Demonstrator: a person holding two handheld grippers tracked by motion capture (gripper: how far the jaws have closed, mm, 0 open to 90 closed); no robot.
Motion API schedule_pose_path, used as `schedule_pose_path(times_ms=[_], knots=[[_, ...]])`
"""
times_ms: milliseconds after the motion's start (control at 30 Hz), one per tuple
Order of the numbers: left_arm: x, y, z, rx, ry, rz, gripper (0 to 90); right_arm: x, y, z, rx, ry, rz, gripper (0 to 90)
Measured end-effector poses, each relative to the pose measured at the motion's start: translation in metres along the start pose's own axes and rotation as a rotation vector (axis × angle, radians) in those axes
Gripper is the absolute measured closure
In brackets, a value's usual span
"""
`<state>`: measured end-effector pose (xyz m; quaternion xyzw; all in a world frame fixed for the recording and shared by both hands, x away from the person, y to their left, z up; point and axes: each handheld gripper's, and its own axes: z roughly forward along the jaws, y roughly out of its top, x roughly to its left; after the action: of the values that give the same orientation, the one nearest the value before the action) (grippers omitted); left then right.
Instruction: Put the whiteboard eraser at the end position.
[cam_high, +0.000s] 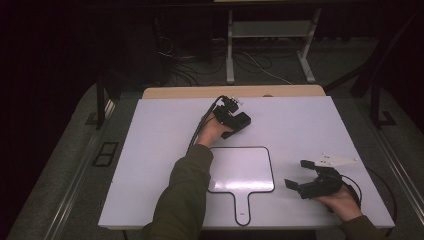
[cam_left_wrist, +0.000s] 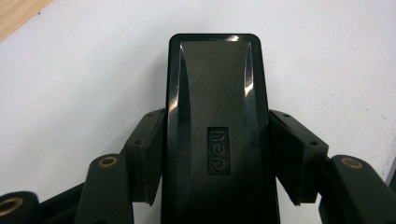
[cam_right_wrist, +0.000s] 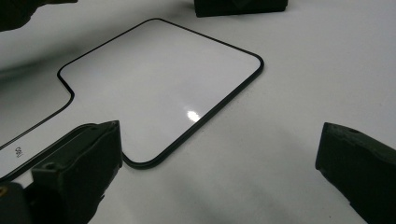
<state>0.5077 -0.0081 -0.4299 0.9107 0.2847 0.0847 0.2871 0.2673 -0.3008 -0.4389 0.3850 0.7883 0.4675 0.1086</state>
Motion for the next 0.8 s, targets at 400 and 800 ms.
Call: schedule_pose_path(times_ms=[400, 800], knots=[[0.0007, -0.001, -0.0005, -0.037, -0.014, -0.008, 36.4, -0.0005, -0.0008, 0.0007, 0.003, -0.001, 0.001, 0.0], [-0.0032, -0.0027, -0.0086, -0.107, -0.025, -0.016, 20.9, -0.0002, -0.0047, 0.004, 0.034, 0.008, -0.01, 0.0]])
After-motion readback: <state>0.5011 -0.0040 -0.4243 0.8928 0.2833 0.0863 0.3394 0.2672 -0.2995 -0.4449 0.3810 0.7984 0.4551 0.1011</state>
